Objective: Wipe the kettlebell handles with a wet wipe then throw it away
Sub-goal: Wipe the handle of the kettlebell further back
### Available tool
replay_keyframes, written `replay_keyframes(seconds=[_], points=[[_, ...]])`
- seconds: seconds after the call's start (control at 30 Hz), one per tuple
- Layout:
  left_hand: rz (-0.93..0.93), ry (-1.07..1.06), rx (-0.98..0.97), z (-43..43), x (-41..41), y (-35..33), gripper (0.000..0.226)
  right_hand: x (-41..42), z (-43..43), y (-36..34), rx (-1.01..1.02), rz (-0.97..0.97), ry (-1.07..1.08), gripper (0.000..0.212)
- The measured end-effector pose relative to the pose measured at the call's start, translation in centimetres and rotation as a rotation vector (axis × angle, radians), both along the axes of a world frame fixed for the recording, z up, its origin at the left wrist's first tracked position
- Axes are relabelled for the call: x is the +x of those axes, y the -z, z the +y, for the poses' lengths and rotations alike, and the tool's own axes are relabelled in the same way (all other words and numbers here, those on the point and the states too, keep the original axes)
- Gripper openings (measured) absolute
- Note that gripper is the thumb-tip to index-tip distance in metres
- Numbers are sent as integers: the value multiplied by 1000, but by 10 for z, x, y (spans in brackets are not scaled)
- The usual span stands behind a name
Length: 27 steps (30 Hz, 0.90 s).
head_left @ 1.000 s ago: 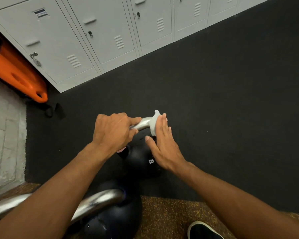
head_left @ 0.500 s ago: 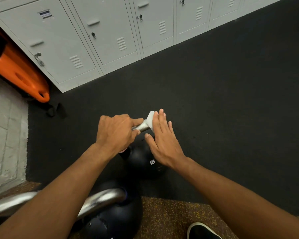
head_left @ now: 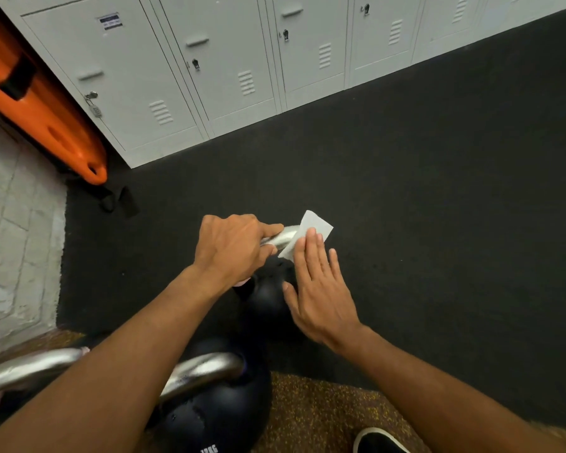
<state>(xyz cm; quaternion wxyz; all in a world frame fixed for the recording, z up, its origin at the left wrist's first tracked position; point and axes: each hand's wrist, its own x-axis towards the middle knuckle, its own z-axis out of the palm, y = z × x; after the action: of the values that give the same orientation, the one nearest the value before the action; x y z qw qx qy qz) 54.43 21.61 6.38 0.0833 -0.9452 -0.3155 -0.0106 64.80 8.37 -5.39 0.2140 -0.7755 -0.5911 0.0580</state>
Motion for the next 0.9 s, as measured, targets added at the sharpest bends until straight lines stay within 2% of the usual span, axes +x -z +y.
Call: replay_keyframes(seconds=[0.1, 0.27, 0.33, 0.43, 0.57, 0.6, 0.77, 0.9], points=[[-6, 1, -10, 0, 1, -1, 33, 2, -4, 1, 29, 12, -16, 70], [-5, -20, -61, 3, 0, -1, 37, 19, 13, -16, 267, 233, 124, 51], [2, -17, -63, 3, 0, -2, 36, 34, 21, -26, 285, 264, 112, 41], [19, -37, -88, 2, 2, -5, 36, 54, 25, -44, 152, 263, 12, 39], [24, -50, -96, -1, 3, -8, 30, 72, 29, -59, -112, 248, -94, 61], [31, -57, -103, -2, 3, -10, 31, 75, 30, -62, -142, 250, -109, 61], [43, -71, -166, -5, -1, -19, 32, 81, 32, -77, -173, 209, -116, 20], [-42, -129, -275, -5, -1, -24, 49, 85, 31, -88, -153, 218, -86, 30]])
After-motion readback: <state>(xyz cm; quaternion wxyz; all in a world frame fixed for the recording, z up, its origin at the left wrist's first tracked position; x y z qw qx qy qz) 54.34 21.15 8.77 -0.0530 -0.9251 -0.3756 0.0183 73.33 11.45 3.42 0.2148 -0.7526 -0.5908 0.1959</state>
